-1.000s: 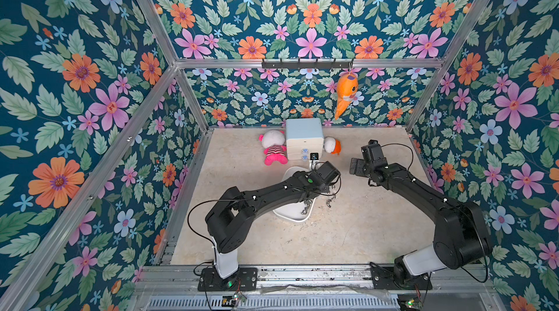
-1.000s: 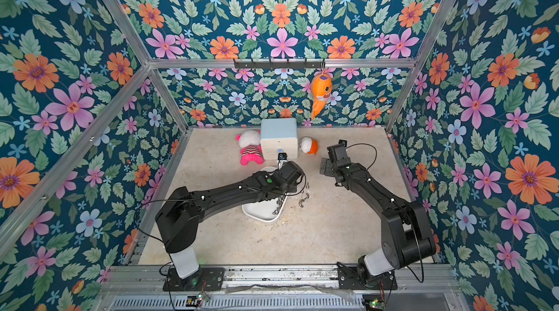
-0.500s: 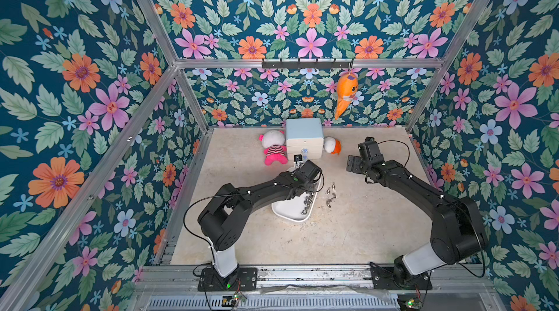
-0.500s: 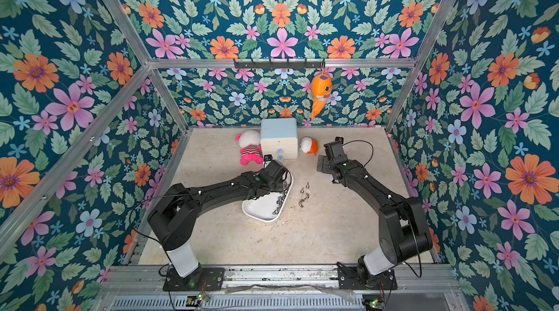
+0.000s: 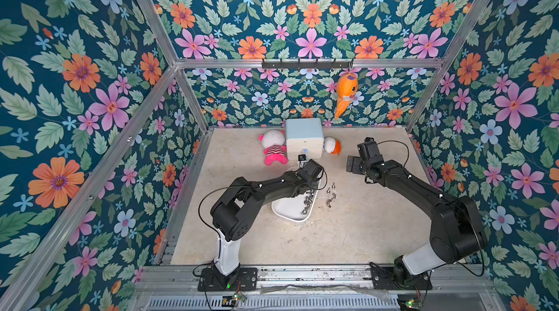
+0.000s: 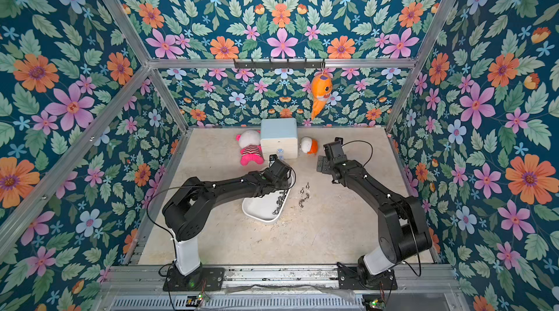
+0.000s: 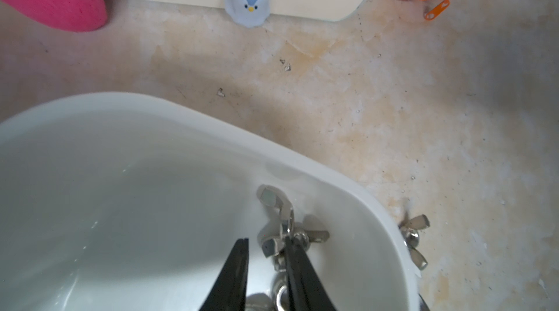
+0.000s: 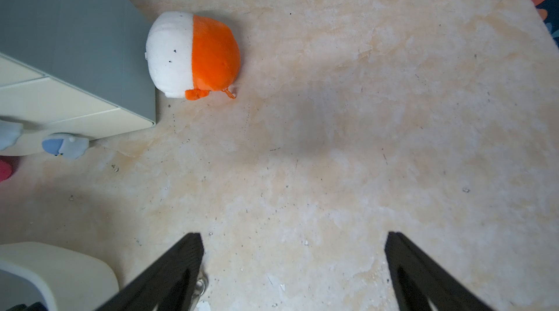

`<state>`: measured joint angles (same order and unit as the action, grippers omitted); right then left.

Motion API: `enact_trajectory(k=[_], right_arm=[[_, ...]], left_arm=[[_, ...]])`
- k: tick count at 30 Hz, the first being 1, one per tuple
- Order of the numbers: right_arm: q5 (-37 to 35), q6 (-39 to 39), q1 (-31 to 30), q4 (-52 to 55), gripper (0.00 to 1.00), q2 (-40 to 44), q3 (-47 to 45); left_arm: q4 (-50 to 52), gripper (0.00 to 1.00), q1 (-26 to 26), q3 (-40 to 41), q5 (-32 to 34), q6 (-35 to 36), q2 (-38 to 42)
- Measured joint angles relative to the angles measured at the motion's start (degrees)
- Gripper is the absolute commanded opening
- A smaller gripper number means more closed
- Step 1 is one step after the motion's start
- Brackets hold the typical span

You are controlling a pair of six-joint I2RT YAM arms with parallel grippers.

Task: Take out the wing nut from the storage box
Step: Pick up the wing nut from the storage box.

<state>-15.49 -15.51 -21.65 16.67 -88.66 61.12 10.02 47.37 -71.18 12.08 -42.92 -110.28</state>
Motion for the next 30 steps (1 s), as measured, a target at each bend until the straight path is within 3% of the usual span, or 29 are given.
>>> enact_trajectory(k=[30], right_arm=[[-0.4, 0.0, 0.0, 0.0, 0.99, 0.8, -0.8]], left_arm=[[-1.3, 0.20, -0.1, -3.6, -1.2, -0.2, -6.4]])
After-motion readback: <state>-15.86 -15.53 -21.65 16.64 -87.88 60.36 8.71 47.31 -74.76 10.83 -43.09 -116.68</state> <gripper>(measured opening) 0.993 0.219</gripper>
